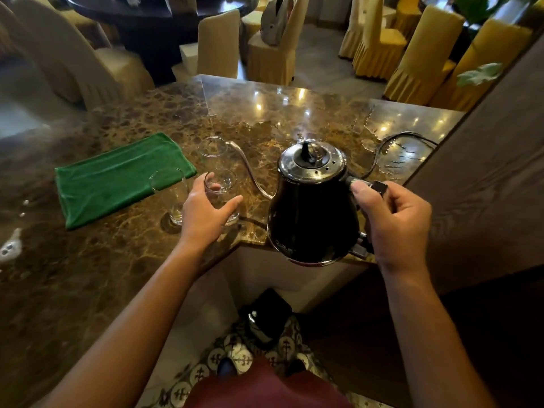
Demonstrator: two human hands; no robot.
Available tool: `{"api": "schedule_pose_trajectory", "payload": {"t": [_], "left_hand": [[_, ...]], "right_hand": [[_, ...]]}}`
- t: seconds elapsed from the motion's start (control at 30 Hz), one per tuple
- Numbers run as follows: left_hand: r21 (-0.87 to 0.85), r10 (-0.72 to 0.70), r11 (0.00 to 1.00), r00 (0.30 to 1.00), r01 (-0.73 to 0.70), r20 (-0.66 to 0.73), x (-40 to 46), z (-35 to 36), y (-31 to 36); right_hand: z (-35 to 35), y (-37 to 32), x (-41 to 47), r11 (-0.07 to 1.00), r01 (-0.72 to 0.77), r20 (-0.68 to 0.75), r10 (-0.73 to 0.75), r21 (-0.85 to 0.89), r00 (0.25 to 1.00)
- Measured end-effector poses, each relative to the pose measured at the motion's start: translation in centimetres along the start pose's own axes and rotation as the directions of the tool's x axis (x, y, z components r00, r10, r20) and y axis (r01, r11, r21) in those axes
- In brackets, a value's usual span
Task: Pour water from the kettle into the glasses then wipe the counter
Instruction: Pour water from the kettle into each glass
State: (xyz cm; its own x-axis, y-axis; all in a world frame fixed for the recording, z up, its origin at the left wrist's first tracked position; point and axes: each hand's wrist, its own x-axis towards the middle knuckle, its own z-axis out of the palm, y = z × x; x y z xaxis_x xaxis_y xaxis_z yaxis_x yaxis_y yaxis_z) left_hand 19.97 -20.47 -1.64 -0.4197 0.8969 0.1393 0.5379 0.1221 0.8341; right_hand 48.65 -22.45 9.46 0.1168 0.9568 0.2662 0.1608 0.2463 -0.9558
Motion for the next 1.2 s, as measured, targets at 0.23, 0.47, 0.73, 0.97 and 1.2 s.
{"api": "schedule_pose_trajectory", "payload": {"t": [0.23, 0.47, 0.73, 0.97, 1.2], "left_hand": [[-0.059, 0.023, 0.998, 0.996, -0.018, 0.089, 1.0, 0.1, -0.1], [-0.083, 0.048, 0.996, 0.982, -0.034, 0.183, 1.7, -0.2, -0.4], [-0.122, 0.053, 0.992, 0.976, -0.028, 0.211, 2.0, -0.1, -0.9], [-0.144, 0.057, 0.989, 0.975, -0.026, 0.216, 1.9, 0.1, -0.5], [-0.155, 0.053, 0.988, 0.962, -0.011, 0.269, 2.4, -0.2, -0.7]], "right_hand": [[-0.9, -0.6, 0.3, 0.987, 0.065, 0.015, -0.063, -0.146, 0.998], [-0.4, -1.6, -0.4, 0.960, 0.100, 0.073, -0.083, -0.261, 0.994], [-0.7, -2.9, -0.1, 0.927, 0.147, 0.152, -0.099, -0.346, 0.983], [-0.3, -5.5, 0.7, 0.882, 0.230, 0.327, -0.092, -0.412, 0.940], [-0.2, -6.8, 1.7, 0.867, 0.215, 0.414, -0.012, -0.450, 0.910]]}}
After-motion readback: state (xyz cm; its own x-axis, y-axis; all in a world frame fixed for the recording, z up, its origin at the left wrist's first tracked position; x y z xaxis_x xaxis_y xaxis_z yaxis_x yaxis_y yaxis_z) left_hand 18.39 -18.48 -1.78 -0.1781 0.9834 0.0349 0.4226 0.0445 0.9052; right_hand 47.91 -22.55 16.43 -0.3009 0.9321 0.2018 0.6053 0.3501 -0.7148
